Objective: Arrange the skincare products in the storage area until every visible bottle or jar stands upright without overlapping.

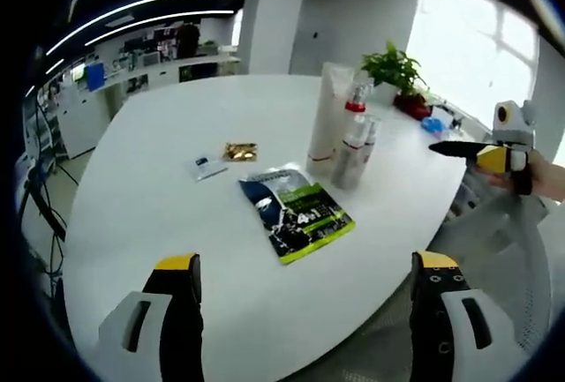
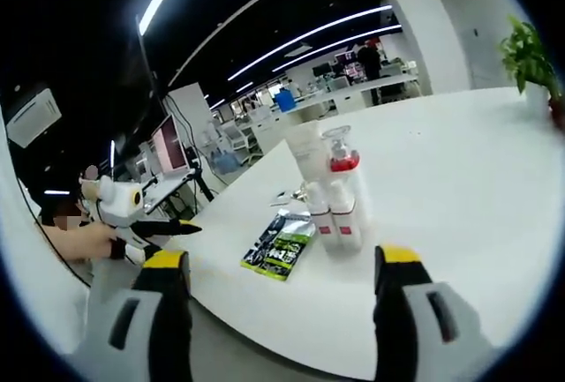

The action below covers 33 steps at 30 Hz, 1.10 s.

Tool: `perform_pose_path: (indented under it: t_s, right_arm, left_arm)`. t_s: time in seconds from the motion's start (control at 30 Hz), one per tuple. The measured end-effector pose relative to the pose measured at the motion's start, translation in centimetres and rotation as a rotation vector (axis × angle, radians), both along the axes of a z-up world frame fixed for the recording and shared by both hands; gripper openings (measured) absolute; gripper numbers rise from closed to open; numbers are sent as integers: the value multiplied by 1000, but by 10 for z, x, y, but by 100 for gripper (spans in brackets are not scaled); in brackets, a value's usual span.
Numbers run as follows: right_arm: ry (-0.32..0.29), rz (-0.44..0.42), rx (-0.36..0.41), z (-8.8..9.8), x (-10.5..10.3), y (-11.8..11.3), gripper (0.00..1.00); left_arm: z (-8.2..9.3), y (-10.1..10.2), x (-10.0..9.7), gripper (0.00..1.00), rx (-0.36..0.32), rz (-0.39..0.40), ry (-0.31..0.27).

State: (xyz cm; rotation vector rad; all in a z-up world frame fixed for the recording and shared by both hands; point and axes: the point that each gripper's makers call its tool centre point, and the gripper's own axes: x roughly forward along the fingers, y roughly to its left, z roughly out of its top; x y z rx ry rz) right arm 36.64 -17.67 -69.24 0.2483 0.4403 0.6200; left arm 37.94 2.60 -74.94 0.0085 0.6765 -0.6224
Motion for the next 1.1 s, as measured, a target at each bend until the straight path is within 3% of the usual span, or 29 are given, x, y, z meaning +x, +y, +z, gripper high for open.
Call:
perform_pose_path:
  t_s: [0.27, 0.47, 1.1]
  right_arm:
    - [2, 4, 9, 0, 0, 0, 86]
    - [12, -6, 40, 0, 2, -2, 86]
    - [38, -22, 34, -5, 4, -5, 85]
  left_arm:
    - [-2, 5, 11, 96, 36, -30, 8]
    - [-2, 5, 29, 95, 67, -59, 5]
    - [-5, 12, 81, 92, 171, -139, 13]
